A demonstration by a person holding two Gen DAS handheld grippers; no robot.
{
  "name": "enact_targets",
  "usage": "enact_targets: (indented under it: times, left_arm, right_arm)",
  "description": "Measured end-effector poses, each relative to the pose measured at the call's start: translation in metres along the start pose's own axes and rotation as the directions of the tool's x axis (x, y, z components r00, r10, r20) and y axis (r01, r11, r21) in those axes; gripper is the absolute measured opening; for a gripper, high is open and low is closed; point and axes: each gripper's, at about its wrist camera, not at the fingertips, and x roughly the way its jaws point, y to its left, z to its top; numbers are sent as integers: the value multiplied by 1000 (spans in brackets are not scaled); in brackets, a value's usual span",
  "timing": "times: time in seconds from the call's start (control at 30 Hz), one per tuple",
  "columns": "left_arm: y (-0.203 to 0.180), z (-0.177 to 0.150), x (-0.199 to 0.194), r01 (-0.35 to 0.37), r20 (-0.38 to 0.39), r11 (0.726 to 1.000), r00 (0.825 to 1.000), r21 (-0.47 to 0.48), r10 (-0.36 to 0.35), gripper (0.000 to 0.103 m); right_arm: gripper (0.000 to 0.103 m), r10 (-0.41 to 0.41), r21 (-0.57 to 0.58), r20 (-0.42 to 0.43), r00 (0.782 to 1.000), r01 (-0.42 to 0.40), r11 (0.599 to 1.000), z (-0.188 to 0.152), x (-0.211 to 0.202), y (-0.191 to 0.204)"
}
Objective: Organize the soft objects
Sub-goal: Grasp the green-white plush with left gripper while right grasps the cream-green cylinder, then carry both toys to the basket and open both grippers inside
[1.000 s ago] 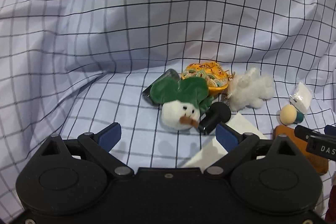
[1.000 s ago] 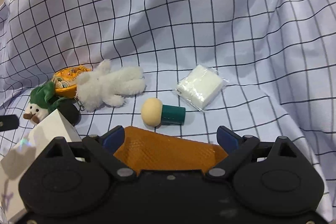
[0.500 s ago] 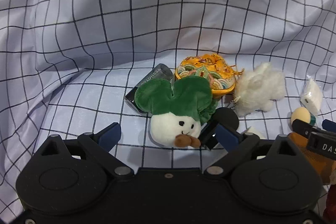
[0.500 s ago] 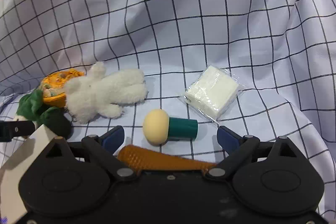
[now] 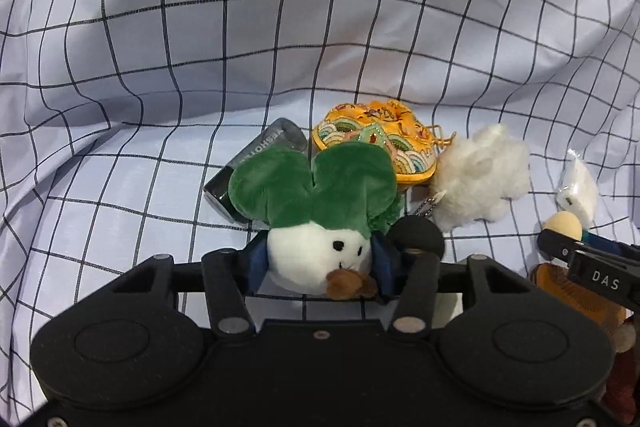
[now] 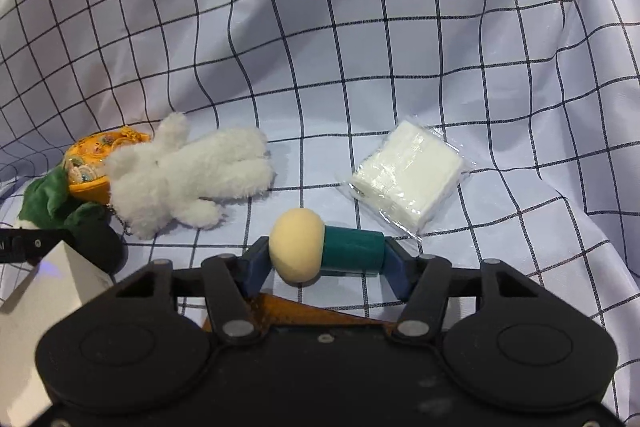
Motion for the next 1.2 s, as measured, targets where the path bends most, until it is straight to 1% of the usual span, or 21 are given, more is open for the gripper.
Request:
enact_targets:
  times: [0.1, 0.27, 0.37, 0.47, 0.53, 0.63, 0.73, 0.83, 1.0, 1.1, 1.2]
  left_arm:
    - [0, 1, -5, -10, 13, 1000, 1000, -6, 10, 50]
    - [-4, 3, -24, -31, 57, 1000, 998, -1, 31, 50]
    - [-6, 3, -37, -27, 75, 1000, 997, 3, 26, 50]
    - [-9, 1, -45, -39, 69, 999, 997, 7, 38, 50]
    - [-8, -3, -46, -52, 54, 999, 997, -11, 53, 50]
    - [-5, -14, -65, -34, 77, 998, 996, -49, 38, 50]
    - [-12, -27, -94, -40, 126, 999, 991, -27, 43, 50]
    - [-20, -41, -123, -20, 160, 1000, 987, -4, 20, 50]
    - [-29, -70, -161, 42, 149, 999, 988, -6, -40, 50]
    - [-33, -91, -178, 63, 131, 998, 989, -15, -61, 50]
    - [-36, -113, -194, 80, 116, 996, 990, -25, -77, 50]
  right_arm:
    - [58, 8, 13, 21, 1000, -8, 1000, 0, -7, -3]
    - [58, 14, 22, 51, 999, -15, 1000, 1, -23, -6]
    - [58, 18, 27, 62, 998, -19, 999, -1, -39, -7]
    - [58, 13, 24, 64, 998, -14, 1000, -3, -52, -7]
    - [58, 10, 21, 62, 998, -11, 1000, -4, -58, -6]
    - [58, 29, 18, 74, 997, -31, 999, -9, -76, -6]
    - [58, 49, -11, 90, 995, -48, 999, -18, -99, -3]
    - [58, 83, -25, 99, 992, -81, 996, -27, -123, 0]
    - [58, 123, -70, 97, 988, -117, 991, -53, -168, 7]
    - [58, 148, -88, 81, 986, -141, 986, -73, -190, 8]
    - [58, 156, -103, 60, 986, -149, 983, -93, -210, 6]
